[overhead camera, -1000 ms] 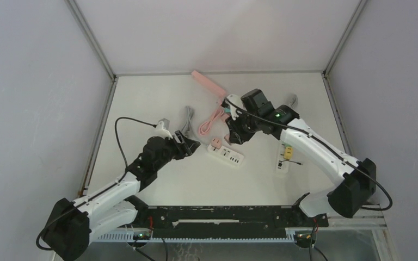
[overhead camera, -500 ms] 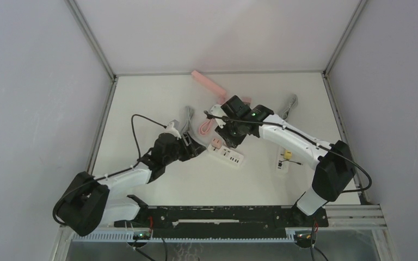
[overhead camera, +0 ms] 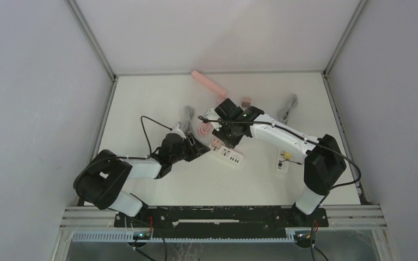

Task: Insert the plug
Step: Insert the plug into the socket.

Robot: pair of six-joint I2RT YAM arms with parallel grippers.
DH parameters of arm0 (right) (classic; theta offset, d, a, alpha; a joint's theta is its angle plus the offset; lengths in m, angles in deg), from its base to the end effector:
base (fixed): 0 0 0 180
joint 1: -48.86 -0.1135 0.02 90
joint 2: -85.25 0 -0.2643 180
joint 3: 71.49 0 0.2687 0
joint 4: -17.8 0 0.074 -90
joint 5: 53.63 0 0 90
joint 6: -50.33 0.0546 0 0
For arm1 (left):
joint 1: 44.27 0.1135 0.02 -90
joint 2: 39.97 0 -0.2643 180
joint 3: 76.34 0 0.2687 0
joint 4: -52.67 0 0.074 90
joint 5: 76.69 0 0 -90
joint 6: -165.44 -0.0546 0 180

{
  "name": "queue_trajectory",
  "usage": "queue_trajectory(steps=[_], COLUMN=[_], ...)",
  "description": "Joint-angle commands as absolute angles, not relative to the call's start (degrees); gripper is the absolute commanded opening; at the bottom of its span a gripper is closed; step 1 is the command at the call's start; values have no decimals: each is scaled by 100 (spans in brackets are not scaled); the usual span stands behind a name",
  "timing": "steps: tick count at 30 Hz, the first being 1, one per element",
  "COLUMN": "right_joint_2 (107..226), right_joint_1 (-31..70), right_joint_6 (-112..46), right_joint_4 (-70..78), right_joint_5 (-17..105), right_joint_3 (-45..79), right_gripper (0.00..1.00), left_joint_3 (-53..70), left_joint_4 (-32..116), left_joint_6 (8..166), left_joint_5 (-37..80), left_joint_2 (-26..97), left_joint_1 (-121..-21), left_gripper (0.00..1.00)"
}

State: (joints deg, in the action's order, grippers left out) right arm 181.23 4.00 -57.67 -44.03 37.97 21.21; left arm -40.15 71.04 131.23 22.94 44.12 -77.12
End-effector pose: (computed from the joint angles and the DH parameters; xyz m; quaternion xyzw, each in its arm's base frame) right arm 0.2611 0.2620 0.2444 -0.5117 0.8316 0.0633 0.2064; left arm 0.2338 -0.1618 0.1140 -0.1298 0.8521 -0.4025 0.3083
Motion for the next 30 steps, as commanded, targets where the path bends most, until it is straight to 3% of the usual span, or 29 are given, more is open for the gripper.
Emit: queue_trajectory(steps=[1,18,30], right_joint_2=[18286,18719,18837], right_joint_1=[336,307,247], right_joint_6=[-5976,-6074,-6091], right_joint_4=[-4084,-4025,-4411], right_joint_5=[3686,3540,3371], right_joint_3=[2362,2495,2615], right_gripper=[0,0,0], left_joint_3=[-3689,-3533,-3586], left_joint_4=[7654,8377,8260], left_joint_6=[13288,13555,13398], left_joint_5=[2271,2864,2866], left_joint_2=[4664,5654,5706], left_joint_1=[-7671,-7431,-7441], left_gripper=[53,37,36])
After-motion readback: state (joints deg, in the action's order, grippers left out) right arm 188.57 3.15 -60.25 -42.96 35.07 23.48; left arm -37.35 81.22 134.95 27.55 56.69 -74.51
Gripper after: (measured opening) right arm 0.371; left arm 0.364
